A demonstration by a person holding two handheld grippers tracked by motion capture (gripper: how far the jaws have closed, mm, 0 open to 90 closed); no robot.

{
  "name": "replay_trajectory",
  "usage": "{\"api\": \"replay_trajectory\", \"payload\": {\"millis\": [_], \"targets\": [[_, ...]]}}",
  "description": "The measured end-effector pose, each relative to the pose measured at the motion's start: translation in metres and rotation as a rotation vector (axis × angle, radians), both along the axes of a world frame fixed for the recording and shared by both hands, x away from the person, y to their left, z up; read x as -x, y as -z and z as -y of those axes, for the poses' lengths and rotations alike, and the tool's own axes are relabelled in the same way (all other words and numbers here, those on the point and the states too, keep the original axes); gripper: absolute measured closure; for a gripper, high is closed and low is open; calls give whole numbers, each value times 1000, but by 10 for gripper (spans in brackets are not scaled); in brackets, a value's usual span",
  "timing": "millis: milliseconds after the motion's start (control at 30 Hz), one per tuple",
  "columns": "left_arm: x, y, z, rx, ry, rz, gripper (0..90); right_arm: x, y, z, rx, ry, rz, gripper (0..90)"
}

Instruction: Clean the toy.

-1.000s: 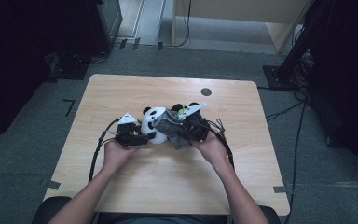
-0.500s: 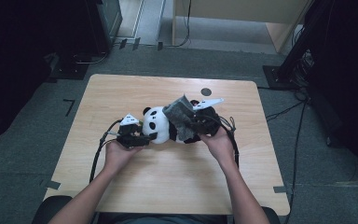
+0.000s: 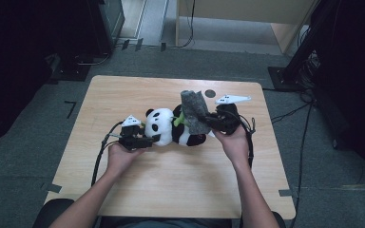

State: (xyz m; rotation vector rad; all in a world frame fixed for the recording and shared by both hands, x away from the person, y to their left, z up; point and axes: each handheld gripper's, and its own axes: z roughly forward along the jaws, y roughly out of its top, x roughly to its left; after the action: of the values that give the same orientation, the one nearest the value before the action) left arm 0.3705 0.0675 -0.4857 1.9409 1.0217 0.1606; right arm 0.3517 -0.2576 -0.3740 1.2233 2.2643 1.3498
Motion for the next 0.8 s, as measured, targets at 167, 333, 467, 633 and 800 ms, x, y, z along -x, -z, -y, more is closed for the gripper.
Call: {"api": "replay_trajectory", "payload": {"millis": [167, 333, 467, 633, 800], "targets": [[-3, -5, 1, -25, 14, -7, 334, 13, -7, -32, 27, -85, 28, 810], [-4, -8, 2, -30, 12, -19, 337, 20, 4, -62, 67, -151, 19, 810], [-5, -10, 3, -29, 9, -24, 343, 22, 22, -81, 78, -181, -18, 810], [-5, -11, 2, -31, 11, -43, 354, 21, 48, -104, 177, -176, -9, 809], [-4, -8, 3, -39, 4, -45, 364, 16, 77, -117, 233, -159, 22, 801]]}}
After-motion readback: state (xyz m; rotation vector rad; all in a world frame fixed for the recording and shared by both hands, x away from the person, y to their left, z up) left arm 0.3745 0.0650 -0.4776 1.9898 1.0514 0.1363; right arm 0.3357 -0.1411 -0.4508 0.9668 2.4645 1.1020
